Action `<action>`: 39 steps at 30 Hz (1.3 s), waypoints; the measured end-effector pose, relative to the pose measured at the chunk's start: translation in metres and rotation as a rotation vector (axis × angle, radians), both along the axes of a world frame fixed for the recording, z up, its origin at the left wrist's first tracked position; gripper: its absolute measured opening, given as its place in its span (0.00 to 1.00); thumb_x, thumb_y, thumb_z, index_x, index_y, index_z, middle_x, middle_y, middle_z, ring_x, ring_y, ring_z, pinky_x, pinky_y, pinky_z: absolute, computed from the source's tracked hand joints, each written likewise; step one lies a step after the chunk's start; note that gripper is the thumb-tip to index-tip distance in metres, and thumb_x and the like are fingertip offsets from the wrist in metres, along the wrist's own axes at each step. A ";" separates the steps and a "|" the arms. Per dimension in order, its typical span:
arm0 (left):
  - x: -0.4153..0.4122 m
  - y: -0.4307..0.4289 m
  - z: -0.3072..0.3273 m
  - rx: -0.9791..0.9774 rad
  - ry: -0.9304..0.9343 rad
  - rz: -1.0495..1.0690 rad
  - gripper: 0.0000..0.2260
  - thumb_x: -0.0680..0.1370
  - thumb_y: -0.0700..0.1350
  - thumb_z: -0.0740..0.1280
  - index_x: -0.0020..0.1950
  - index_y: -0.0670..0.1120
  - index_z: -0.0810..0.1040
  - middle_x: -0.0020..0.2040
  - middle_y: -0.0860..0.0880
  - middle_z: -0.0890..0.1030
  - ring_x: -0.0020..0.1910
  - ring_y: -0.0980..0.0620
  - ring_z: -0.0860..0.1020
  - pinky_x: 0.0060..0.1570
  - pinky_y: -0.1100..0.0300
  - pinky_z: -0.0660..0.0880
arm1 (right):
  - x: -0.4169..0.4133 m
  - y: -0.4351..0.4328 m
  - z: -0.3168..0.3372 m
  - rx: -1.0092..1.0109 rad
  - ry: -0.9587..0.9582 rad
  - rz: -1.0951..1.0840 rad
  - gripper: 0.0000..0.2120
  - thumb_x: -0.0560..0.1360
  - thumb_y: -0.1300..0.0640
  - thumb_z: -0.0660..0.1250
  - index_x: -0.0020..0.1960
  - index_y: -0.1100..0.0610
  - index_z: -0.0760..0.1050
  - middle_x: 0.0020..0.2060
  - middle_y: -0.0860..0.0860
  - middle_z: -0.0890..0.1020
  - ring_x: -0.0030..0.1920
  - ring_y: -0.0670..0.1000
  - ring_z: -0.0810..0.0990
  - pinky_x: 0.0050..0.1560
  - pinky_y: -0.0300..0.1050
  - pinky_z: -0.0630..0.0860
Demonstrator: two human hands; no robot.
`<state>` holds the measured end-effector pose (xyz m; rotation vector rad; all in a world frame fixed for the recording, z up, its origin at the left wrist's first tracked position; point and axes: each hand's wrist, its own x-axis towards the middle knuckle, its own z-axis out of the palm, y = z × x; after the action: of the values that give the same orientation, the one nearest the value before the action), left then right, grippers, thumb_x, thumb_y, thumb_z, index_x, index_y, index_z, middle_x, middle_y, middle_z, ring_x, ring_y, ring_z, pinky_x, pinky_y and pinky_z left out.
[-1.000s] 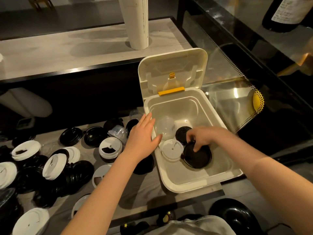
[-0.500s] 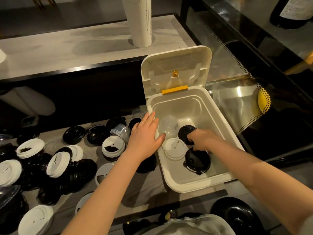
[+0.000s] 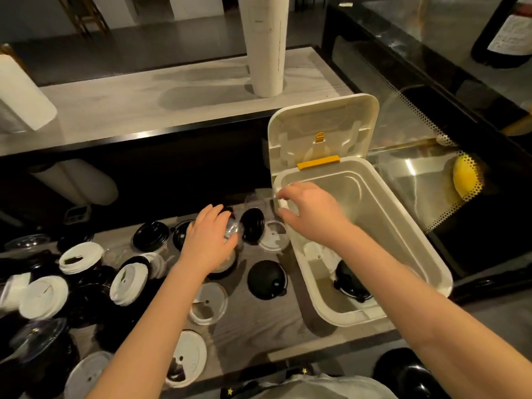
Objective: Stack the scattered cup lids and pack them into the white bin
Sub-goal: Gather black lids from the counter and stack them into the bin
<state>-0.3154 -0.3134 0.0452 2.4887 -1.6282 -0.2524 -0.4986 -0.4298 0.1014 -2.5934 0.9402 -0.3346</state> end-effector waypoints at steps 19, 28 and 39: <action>0.055 0.027 -0.058 0.125 0.104 -0.030 0.22 0.77 0.55 0.62 0.69 0.47 0.66 0.67 0.48 0.65 0.67 0.47 0.61 0.65 0.54 0.63 | 0.052 0.081 -0.143 0.360 0.648 -0.187 0.43 0.68 0.49 0.73 0.74 0.55 0.52 0.70 0.55 0.62 0.68 0.59 0.64 0.62 0.52 0.72; 0.051 0.017 -0.024 -0.140 0.932 0.035 0.14 0.78 0.50 0.65 0.63 0.50 0.72 0.57 0.54 0.77 0.56 0.55 0.75 0.58 0.55 0.73 | 0.084 0.075 -0.084 0.253 -0.226 -0.109 0.44 0.63 0.49 0.77 0.73 0.52 0.58 0.65 0.49 0.63 0.66 0.51 0.66 0.64 0.44 0.70; 0.111 0.029 -0.019 -0.292 0.955 0.303 0.09 0.78 0.43 0.65 0.57 0.50 0.71 0.54 0.50 0.79 0.55 0.51 0.77 0.59 0.49 0.75 | 0.109 0.023 -0.109 0.613 -0.173 -0.589 0.30 0.77 0.56 0.65 0.74 0.60 0.56 0.69 0.59 0.69 0.69 0.59 0.67 0.66 0.51 0.66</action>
<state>-0.2048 -0.2846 0.0258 1.8595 -0.8107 -0.9055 -0.3893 -0.4063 -0.0071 -1.6822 1.4569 -0.3419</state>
